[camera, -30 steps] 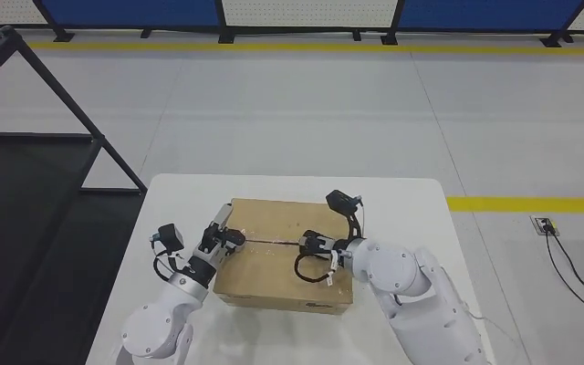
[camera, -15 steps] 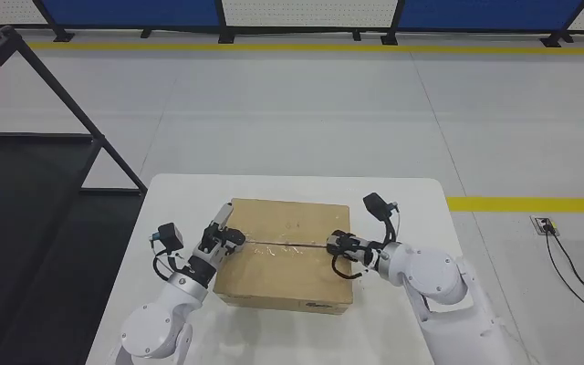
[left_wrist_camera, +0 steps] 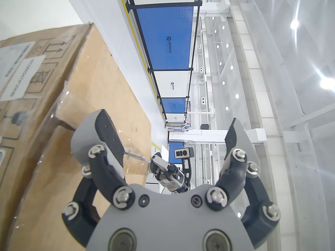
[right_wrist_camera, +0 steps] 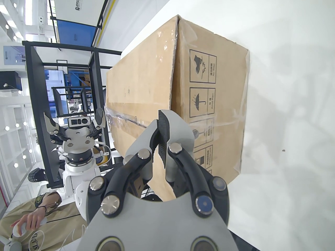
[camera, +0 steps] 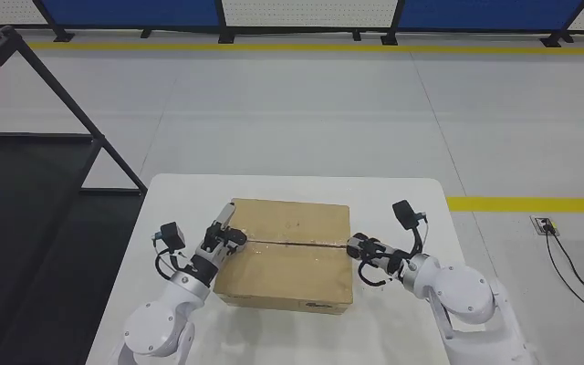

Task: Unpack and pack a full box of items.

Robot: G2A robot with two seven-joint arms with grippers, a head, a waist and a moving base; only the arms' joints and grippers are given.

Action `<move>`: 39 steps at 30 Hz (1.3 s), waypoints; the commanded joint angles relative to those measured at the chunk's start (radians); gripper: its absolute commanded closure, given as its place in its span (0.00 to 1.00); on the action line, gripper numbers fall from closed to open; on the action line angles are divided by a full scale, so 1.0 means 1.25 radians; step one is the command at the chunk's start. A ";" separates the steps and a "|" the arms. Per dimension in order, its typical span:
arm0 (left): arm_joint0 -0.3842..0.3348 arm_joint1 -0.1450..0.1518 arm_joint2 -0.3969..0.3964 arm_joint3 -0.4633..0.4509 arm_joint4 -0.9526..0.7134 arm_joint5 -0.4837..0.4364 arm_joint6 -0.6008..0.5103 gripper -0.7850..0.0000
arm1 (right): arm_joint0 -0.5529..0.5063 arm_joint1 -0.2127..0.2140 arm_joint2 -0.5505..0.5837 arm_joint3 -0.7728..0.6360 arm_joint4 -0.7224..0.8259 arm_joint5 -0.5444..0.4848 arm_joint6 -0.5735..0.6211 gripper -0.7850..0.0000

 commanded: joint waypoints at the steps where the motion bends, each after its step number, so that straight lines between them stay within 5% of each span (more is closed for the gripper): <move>1: -0.001 0.000 0.001 0.000 0.000 0.001 0.001 0.00 | -0.006 0.002 0.003 -0.004 -0.002 0.003 -0.004 1.00; 20: -0.006 -0.001 0.001 -0.002 0.002 0.011 0.006 0.00 | -0.010 0.018 -0.007 0.010 0.007 -0.003 -0.019 1.00; 24: -0.005 -0.001 -0.007 -0.012 -0.005 0.002 0.014 0.00 | -0.030 0.018 0.013 -0.019 0.042 -0.006 -0.081 1.00; 30: 0.020 0.000 -0.050 -0.055 -0.028 -0.032 0.043 0.00 | -0.085 0.017 0.036 -0.086 0.120 -0.082 -0.167 1.00; 39: 0.111 0.004 -0.172 -0.097 -0.073 -0.073 0.091 0.00 | -0.045 0.016 -0.044 -0.078 0.132 -0.096 -0.122 1.00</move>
